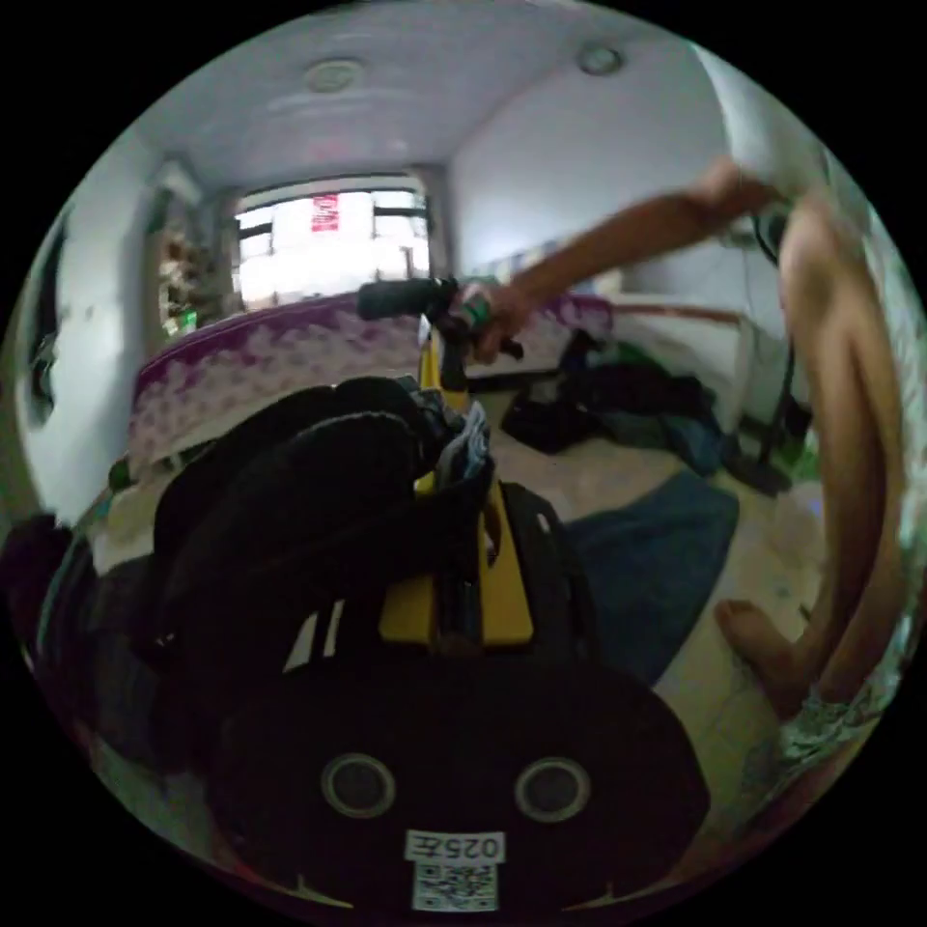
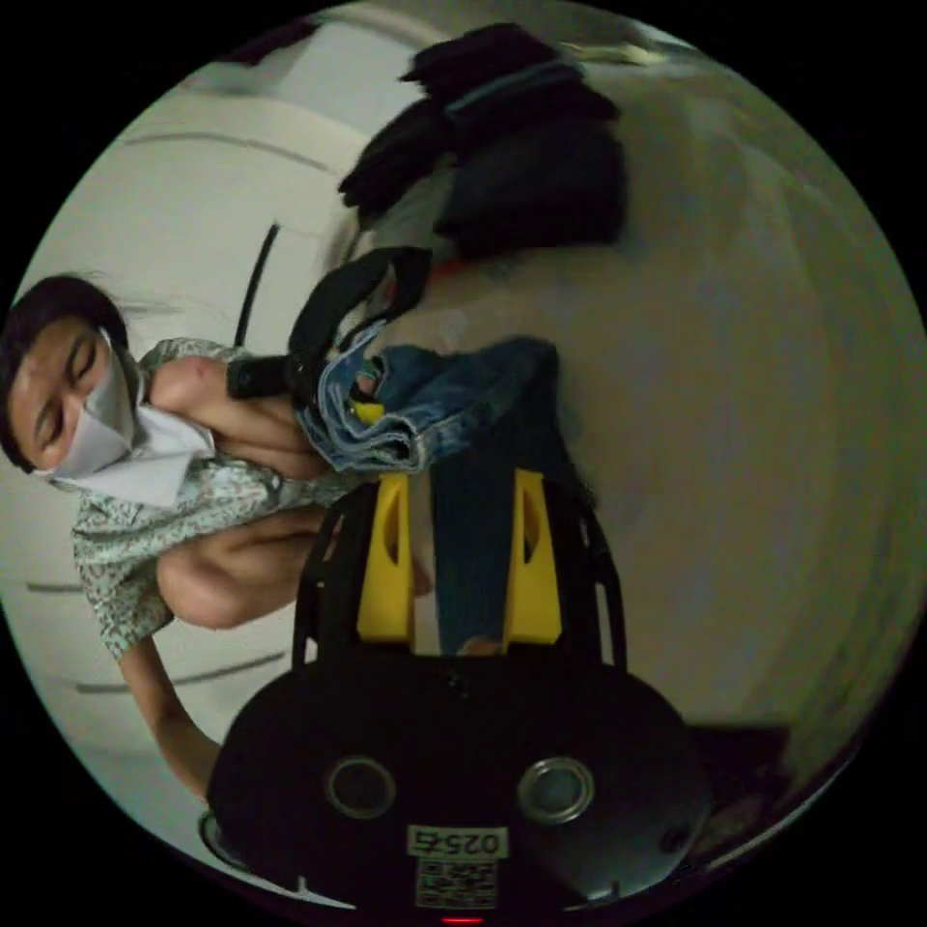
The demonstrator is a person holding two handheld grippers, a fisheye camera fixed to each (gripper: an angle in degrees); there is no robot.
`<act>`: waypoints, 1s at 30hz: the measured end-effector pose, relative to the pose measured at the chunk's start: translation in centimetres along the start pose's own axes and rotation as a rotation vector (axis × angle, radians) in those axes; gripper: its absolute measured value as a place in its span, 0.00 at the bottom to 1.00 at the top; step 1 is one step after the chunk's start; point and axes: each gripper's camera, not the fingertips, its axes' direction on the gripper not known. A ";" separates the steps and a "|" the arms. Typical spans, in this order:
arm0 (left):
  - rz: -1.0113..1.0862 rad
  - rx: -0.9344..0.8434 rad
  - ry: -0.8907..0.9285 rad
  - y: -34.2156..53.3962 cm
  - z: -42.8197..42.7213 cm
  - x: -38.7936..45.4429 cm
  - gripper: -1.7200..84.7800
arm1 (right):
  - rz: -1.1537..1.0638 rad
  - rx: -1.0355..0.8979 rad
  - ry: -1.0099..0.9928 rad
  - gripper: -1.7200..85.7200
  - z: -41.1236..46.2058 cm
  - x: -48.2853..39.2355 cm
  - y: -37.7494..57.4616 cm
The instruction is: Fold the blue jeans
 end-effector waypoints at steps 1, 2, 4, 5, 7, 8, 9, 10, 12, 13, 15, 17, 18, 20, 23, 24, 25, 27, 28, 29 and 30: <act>0.177 -0.123 -0.032 1.3 5.0 6.3 0.05 | 0.143 0.055 0.003 0.18 -1.8 1.0 6.6; 0.271 -0.204 -0.055 2.4 7.9 9.7 0.05 | 0.209 0.091 -0.016 0.18 -2.6 1.4 9.9; 0.669 -0.538 -0.193 10.6 19.5 22.7 0.06 | 0.404 0.357 -0.145 0.17 -5.0 1.6 22.6; 0.764 -0.582 -0.237 13.6 21.9 25.4 0.06 | 0.437 0.445 -0.170 0.17 -5.5 1.3 25.5; 1.054 -0.403 -0.626 24.5 25.7 32.3 0.06 | 0.528 0.726 -0.211 0.18 -6.6 -1.2 34.8; 1.081 -0.362 -0.676 26.3 26.0 32.8 0.06 | 0.546 0.781 -0.201 0.19 -6.8 -2.1 36.5; 1.083 -0.360 -0.677 28.7 26.6 33.1 0.06 | 0.581 0.876 -0.178 0.21 -7.0 -4.0 38.9; 1.037 -0.408 -0.605 30.0 27.2 32.8 0.06 | 0.606 0.952 -0.167 0.26 -7.2 -5.8 40.3; 0.997 -0.460 -0.548 31.8 28.4 32.3 0.06 | 0.669 1.029 -0.175 0.29 -7.5 -7.9 41.0; 1.000 -0.475 -0.539 33.4 29.3 32.2 0.06 | 0.710 1.064 -0.187 0.31 -7.8 -9.0 41.2; 0.987 -0.491 -0.529 35.7 30.7 32.0 0.06 | 0.808 1.127 -0.210 0.32 -8.1 -10.5 41.4; 0.977 -0.500 -0.523 38.1 31.8 31.7 0.06 | 0.884 1.213 -0.288 0.33 -8.4 -12.3 41.8; 0.967 -0.500 -0.522 39.6 32.4 31.5 0.06 | 0.946 1.280 -0.359 0.32 -8.5 -13.6 42.1; 0.955 -0.498 -0.532 41.8 33.3 31.1 0.06 | 0.961 1.376 -0.501 0.32 -8.8 -15.3 41.7; 0.931 -0.489 -0.542 44.3 34.2 30.2 0.05 | 1.010 1.455 -0.664 0.31 -10.7 -16.6 40.1; 0.913 -0.485 -0.538 44.8 34.3 29.6 0.05 | 1.003 1.481 -0.696 0.31 -12.6 -16.7 39.5; 0.901 -0.481 -0.538 45.2 34.3 28.9 0.05 | 0.974 1.499 -0.742 0.32 -15.0 -16.8 38.5; 0.876 -0.457 -0.539 45.2 33.9 27.7 0.05 | 0.923 1.468 -0.760 0.33 -19.6 -17.1 36.3; 0.856 -0.434 -0.540 45.0 33.6 26.8 0.05 | 0.906 1.407 -0.739 0.33 -22.9 -17.5 34.5; 0.845 -0.426 -0.537 44.9 33.4 26.4 0.05 | 0.890 1.393 -0.723 0.33 -24.5 -17.8 33.6; 0.835 -0.418 -0.527 44.6 33.2 25.5 0.05 | 0.853 1.358 -0.716 0.32 -27.5 -18.1 31.7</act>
